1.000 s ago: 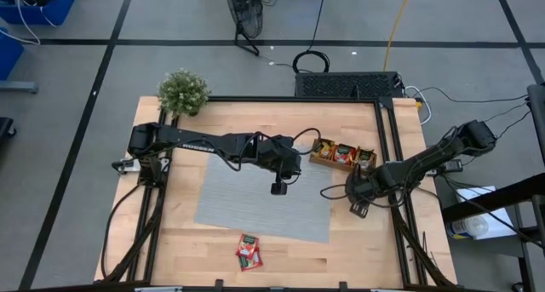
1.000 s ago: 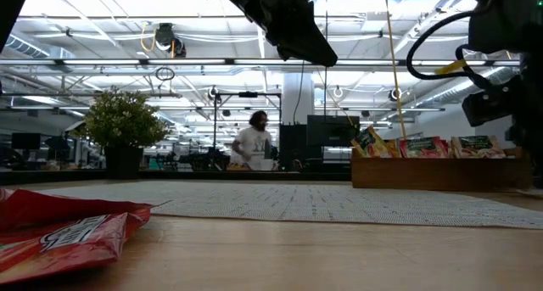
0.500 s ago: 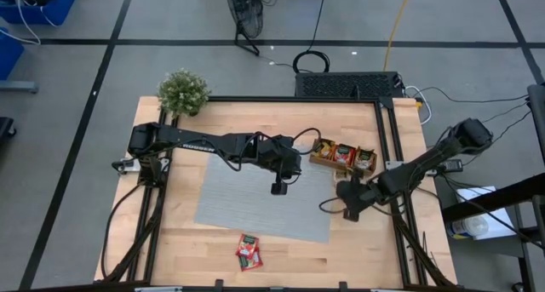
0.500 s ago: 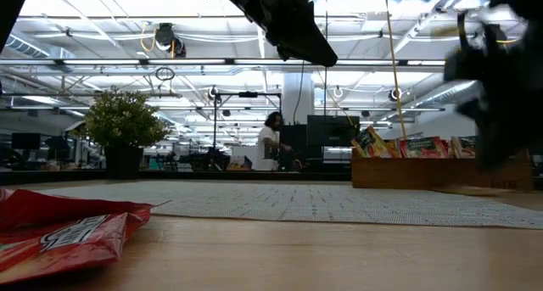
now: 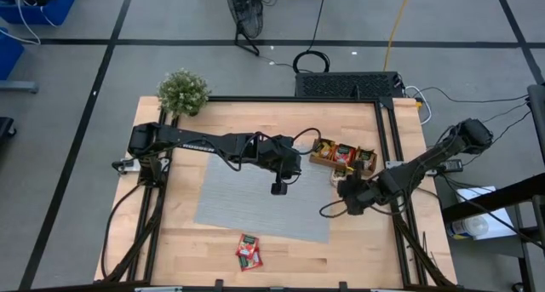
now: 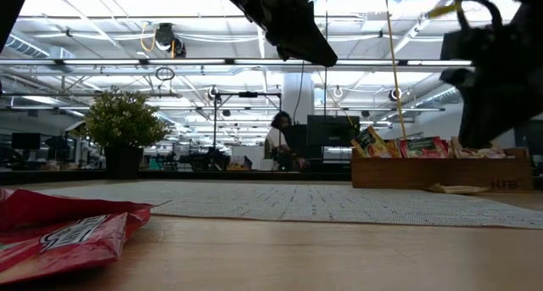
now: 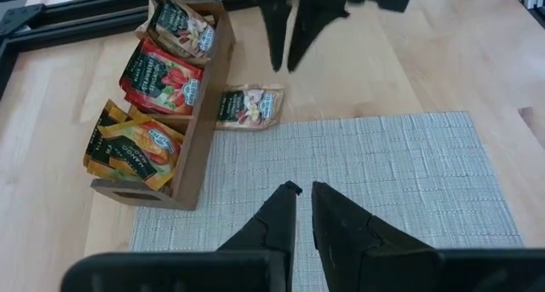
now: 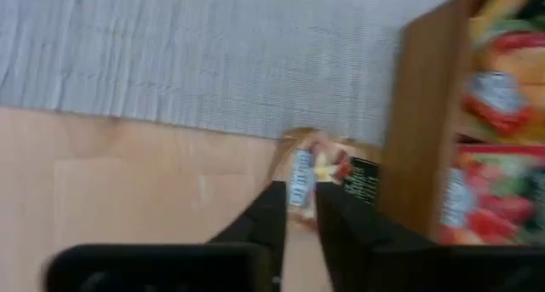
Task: Pick & Place Tea
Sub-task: Put the brown tea bag into the right section of the wooden organizer
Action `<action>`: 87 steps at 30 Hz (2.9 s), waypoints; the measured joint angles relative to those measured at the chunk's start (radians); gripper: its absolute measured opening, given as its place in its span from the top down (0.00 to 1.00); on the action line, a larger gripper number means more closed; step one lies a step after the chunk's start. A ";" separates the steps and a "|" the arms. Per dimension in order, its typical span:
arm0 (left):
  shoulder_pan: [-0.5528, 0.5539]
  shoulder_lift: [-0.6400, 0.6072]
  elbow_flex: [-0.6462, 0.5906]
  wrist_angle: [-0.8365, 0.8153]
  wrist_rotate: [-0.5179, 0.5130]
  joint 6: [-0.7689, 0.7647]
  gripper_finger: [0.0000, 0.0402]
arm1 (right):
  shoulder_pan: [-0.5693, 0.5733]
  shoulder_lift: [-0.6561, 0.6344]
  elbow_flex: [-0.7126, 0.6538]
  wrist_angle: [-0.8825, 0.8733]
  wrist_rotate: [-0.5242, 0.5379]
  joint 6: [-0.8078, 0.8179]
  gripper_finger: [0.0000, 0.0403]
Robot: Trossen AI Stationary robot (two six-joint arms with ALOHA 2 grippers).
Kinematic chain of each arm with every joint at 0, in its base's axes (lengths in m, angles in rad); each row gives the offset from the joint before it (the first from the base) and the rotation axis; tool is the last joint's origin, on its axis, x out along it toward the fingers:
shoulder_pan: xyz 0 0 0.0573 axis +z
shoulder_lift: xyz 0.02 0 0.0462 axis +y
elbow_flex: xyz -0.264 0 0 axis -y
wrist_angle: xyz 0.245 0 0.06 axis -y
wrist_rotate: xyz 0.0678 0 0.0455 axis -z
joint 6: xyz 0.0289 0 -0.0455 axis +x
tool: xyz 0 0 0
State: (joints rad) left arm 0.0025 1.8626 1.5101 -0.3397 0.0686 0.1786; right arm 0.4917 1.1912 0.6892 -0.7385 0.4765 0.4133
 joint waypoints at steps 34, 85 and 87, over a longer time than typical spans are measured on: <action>0.013 0.000 0.000 0.000 0.000 -0.006 0.88 | -0.263 0.052 -0.297 0.468 -0.376 -0.084 0.99; 0.016 0.000 0.000 0.000 0.000 0.021 0.88 | -0.112 0.091 -0.037 -0.458 0.154 0.619 0.61; 0.016 0.000 0.000 0.000 0.000 0.021 0.88 | -0.118 0.091 -0.037 -0.458 0.154 0.632 0.61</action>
State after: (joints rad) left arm 0.0183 1.8626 1.5101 -0.3397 0.0689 0.2000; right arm 0.3740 1.2819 0.6518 -1.1965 0.6305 1.0453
